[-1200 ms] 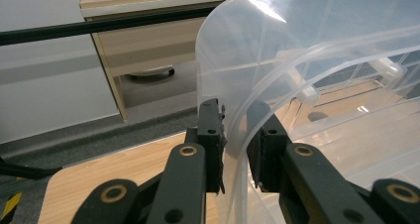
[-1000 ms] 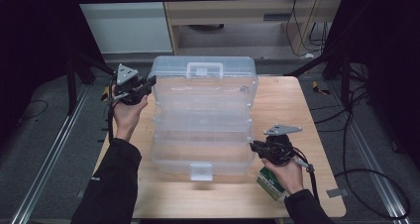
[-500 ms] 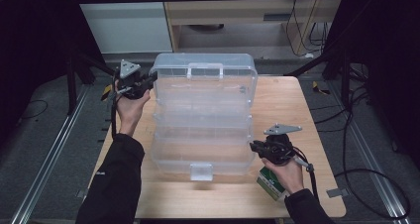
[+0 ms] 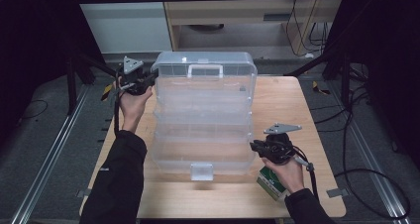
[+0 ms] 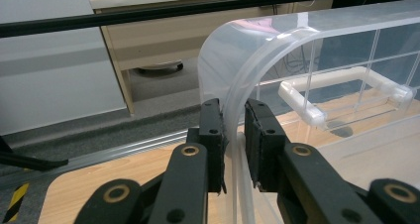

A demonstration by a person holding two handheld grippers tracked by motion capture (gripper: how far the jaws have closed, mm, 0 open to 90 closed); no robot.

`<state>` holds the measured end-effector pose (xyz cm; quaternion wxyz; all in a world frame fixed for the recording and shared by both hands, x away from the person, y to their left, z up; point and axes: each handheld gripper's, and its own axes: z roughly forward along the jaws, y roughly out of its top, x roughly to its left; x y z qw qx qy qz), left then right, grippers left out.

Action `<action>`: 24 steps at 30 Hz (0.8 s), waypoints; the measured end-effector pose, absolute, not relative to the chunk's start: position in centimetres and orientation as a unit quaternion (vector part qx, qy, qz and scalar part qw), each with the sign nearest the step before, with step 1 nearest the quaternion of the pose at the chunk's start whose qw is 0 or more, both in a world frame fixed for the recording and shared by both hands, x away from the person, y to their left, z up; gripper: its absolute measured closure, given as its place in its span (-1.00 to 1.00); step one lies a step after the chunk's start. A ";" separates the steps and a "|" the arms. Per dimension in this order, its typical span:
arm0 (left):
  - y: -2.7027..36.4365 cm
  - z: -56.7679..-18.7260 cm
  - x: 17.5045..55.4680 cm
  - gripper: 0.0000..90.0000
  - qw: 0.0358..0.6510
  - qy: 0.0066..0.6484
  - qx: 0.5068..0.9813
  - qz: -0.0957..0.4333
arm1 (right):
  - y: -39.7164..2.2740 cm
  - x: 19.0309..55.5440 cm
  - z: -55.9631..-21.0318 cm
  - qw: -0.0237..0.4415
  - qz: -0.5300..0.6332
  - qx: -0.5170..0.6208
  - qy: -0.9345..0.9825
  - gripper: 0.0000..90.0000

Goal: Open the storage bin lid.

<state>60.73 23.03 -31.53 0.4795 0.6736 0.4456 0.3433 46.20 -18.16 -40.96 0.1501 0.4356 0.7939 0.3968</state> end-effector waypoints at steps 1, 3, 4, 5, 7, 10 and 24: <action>23.0 -31.6 60.9 0.74 0.481 0.446 0.672 0.343 | -18.2 46.2 -41.0 0.150 0.397 0.435 0.794 0.74; 23.1 -31.8 61.2 0.74 0.483 0.448 0.670 0.341 | -18.2 46.2 -41.0 0.147 0.397 0.437 0.793 0.74; 23.1 -31.8 61.4 0.75 0.484 0.450 0.670 0.339 | -18.2 46.2 -41.0 0.148 0.397 0.437 0.794 0.74; 23.0 -31.8 61.6 0.75 0.483 0.451 0.670 0.338 | -18.2 46.2 -41.0 0.147 0.397 0.437 0.794 0.74; 22.9 -31.9 62.0 0.75 0.479 0.452 0.672 0.340 | -18.3 46.2 -41.0 0.147 0.397 0.436 0.794 0.74; 22.8 -32.0 62.5 0.75 0.480 0.454 0.670 0.338 | -18.3 46.3 -41.0 0.146 0.398 0.438 0.793 0.74; 22.8 -32.7 64.2 0.75 0.484 0.459 0.667 0.330 | -18.3 46.4 -41.0 0.139 0.399 0.440 0.792 0.73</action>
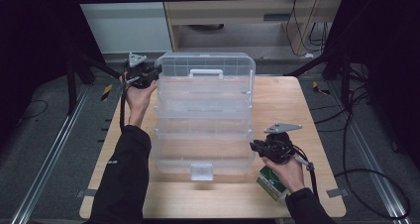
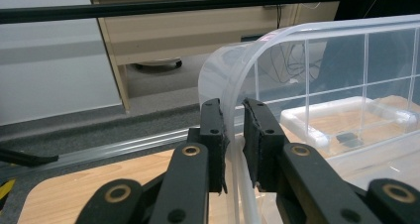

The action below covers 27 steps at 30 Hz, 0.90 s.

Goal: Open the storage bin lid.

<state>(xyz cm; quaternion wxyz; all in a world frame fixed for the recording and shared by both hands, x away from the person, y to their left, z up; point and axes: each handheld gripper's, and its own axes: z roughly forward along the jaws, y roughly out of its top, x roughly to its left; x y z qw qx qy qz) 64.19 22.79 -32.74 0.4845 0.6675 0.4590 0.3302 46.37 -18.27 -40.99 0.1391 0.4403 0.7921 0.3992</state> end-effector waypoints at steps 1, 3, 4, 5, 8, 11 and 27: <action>22.8 -32.8 64.3 0.75 0.485 0.459 0.667 0.330 | -18.3 46.4 -41.0 0.140 0.399 0.440 0.792 0.73; 22.8 -32.9 64.5 0.75 0.485 0.459 0.668 0.328 | -18.3 46.4 -41.0 0.142 0.399 0.438 0.793 0.73; 22.8 -32.9 64.6 0.75 0.484 0.458 0.669 0.328 | -18.3 46.4 -41.0 0.143 0.399 0.437 0.793 0.73; 22.8 -32.9 64.6 0.75 0.482 0.458 0.671 0.328 | -18.3 46.4 -41.0 0.142 0.399 0.437 0.793 0.73; 22.9 -32.9 64.9 0.74 0.481 0.460 0.672 0.325 | -18.3 46.4 -41.0 0.141 0.399 0.438 0.793 0.73; 22.9 -33.0 65.2 0.74 0.478 0.461 0.674 0.322 | -18.3 46.4 -41.0 0.141 0.397 0.439 0.794 0.73; 22.7 -33.6 66.7 0.73 0.468 0.471 0.679 0.315 | -18.3 46.5 -40.9 0.141 0.394 0.436 0.797 0.73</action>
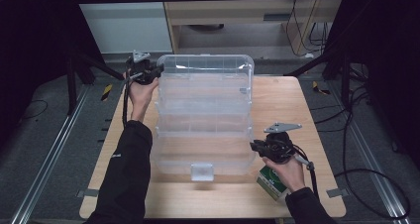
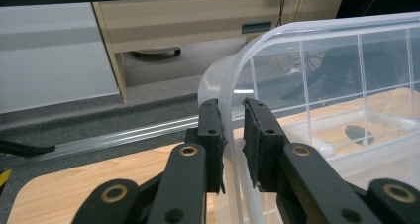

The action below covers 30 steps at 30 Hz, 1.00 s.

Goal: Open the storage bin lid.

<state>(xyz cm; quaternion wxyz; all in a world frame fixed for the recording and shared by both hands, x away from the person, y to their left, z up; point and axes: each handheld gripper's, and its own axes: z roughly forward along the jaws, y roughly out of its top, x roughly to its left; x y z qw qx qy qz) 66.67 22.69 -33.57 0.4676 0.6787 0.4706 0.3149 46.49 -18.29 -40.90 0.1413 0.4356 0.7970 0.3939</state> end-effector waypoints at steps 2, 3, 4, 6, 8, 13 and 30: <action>22.7 -33.7 66.8 0.73 0.466 0.472 0.678 0.315 | -18.3 46.5 -40.9 0.141 0.394 0.436 0.797 0.73; 22.6 -33.8 66.9 0.73 0.465 0.473 0.678 0.317 | -18.3 46.5 -40.9 0.141 0.393 0.437 0.797 0.73; 22.6 -33.8 67.0 0.73 0.464 0.473 0.678 0.319 | -18.3 46.5 -40.9 0.141 0.393 0.437 0.797 0.73; 22.5 -33.9 67.1 0.72 0.460 0.474 0.679 0.321 | -18.3 46.5 -40.9 0.141 0.393 0.436 0.797 0.73; 22.4 -33.9 67.3 0.72 0.457 0.476 0.679 0.320 | -18.3 46.5 -40.9 0.141 0.394 0.437 0.796 0.73; 22.2 -34.0 67.6 0.71 0.449 0.477 0.683 0.322 | -18.3 46.5 -40.9 0.141 0.393 0.436 0.797 0.73; 22.1 -34.7 68.4 0.69 0.438 0.480 0.688 0.323 | -18.2 46.5 -40.9 0.144 0.391 0.434 0.799 0.74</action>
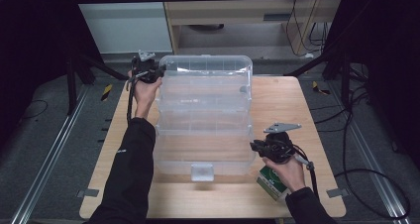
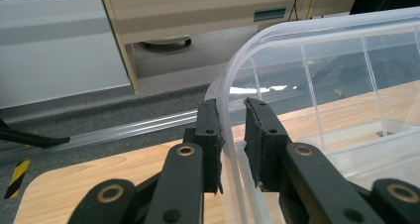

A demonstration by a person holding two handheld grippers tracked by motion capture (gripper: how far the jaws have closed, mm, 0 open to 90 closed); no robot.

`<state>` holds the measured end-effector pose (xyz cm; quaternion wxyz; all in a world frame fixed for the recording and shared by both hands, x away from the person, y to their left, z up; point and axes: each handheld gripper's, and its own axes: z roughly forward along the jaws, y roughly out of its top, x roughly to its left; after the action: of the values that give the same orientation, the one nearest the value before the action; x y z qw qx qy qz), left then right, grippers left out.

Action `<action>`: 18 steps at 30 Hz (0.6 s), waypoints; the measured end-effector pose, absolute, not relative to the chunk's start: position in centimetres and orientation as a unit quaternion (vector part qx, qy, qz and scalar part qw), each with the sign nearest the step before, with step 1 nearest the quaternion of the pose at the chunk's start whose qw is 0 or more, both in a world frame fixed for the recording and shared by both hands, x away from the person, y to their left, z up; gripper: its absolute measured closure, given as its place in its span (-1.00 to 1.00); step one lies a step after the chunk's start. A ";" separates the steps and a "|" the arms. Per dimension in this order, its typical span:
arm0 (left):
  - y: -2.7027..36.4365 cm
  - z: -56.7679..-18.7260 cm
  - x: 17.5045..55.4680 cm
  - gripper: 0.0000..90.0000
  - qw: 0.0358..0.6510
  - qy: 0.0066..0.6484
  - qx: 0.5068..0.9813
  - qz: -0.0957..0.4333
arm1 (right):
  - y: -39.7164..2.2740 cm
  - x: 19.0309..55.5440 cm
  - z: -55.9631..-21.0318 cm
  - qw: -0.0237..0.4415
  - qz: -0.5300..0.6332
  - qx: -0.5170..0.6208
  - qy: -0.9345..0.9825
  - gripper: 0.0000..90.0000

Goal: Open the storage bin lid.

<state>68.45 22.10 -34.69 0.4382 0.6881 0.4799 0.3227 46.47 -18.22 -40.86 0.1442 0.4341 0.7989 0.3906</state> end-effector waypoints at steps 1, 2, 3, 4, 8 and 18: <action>22.2 -34.7 68.5 0.68 0.438 0.479 0.689 0.322 | -18.2 46.5 -40.8 0.145 0.390 0.434 0.799 0.74; 22.2 -34.8 68.5 0.68 0.439 0.481 0.688 0.320 | -18.2 46.5 -40.8 0.145 0.389 0.434 0.799 0.74; 22.4 -34.8 68.5 0.68 0.440 0.482 0.688 0.318 | -18.2 46.4 -40.8 0.146 0.386 0.434 0.801 0.74; 22.5 -34.7 68.5 0.65 0.440 0.482 0.688 0.319 | -18.1 46.4 -40.8 0.148 0.385 0.434 0.801 0.74; 23.5 -34.3 67.8 0.58 0.450 0.479 0.682 0.320 | -18.1 46.4 -40.7 0.149 0.382 0.434 0.802 0.75; 26.3 -33.2 63.5 0.51 0.461 0.472 0.679 0.321 | -18.1 46.4 -40.6 0.144 0.387 0.434 0.800 0.79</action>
<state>63.52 26.28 -33.23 0.4614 0.6787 0.4725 0.3213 46.40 -18.13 -40.65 0.1435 0.4344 0.8005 0.3872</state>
